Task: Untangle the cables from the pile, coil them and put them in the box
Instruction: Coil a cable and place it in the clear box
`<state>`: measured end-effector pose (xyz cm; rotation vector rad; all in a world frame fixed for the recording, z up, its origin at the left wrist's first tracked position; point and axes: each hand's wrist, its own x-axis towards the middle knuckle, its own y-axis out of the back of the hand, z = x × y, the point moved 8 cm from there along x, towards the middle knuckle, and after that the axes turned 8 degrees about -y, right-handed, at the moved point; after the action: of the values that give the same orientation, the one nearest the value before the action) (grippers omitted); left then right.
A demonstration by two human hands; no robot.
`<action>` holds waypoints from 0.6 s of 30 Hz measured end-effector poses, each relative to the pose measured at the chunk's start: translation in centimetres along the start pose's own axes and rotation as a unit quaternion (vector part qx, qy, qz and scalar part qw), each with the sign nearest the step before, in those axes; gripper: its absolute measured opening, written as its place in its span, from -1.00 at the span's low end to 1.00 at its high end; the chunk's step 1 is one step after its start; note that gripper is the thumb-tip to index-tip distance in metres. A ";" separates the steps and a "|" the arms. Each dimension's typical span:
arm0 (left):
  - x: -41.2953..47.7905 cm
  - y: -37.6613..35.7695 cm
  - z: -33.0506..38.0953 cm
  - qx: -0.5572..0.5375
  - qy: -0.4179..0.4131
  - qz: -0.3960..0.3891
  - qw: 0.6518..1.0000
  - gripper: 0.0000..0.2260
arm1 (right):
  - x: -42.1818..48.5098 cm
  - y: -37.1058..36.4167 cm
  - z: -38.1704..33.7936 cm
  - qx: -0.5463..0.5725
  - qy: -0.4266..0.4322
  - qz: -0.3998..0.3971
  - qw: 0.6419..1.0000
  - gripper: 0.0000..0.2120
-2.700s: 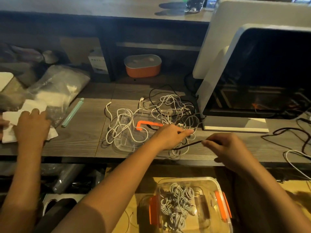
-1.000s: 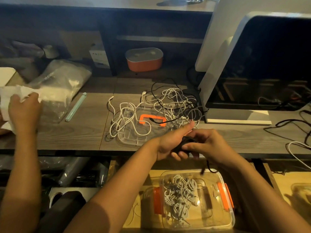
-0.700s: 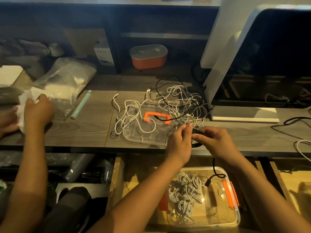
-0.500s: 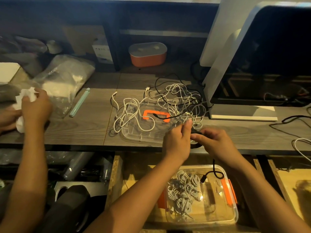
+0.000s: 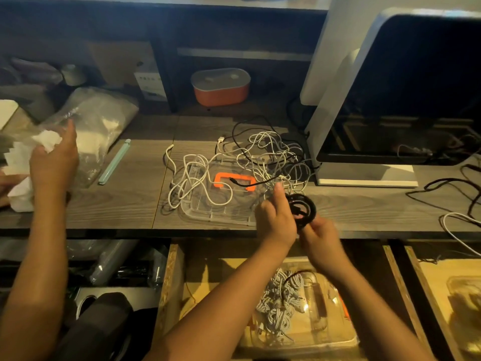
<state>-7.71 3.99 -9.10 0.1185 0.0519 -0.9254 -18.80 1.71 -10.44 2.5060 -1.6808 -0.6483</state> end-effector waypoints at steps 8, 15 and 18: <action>2.6 2.0 -0.8 0.092 -0.007 0.107 0.990 -0.48 | -1.6 -4.2 -0.4 -0.303 0.126 -0.043 0.944 -0.78; 2.7 -0.6 0.4 0.193 -0.246 -0.087 0.946 -0.63 | -1.6 -3.7 -1.6 -0.435 0.163 -0.126 0.876 -0.83; 2.2 -1.4 -0.9 0.247 -0.252 -0.190 0.916 -0.60 | -1.0 -1.7 -3.8 -0.462 0.160 -0.112 0.865 -0.90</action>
<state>-7.50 1.51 -10.30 0.3427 -0.6647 -1.3217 -16.18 2.59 -7.12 1.9283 -0.6840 -0.7528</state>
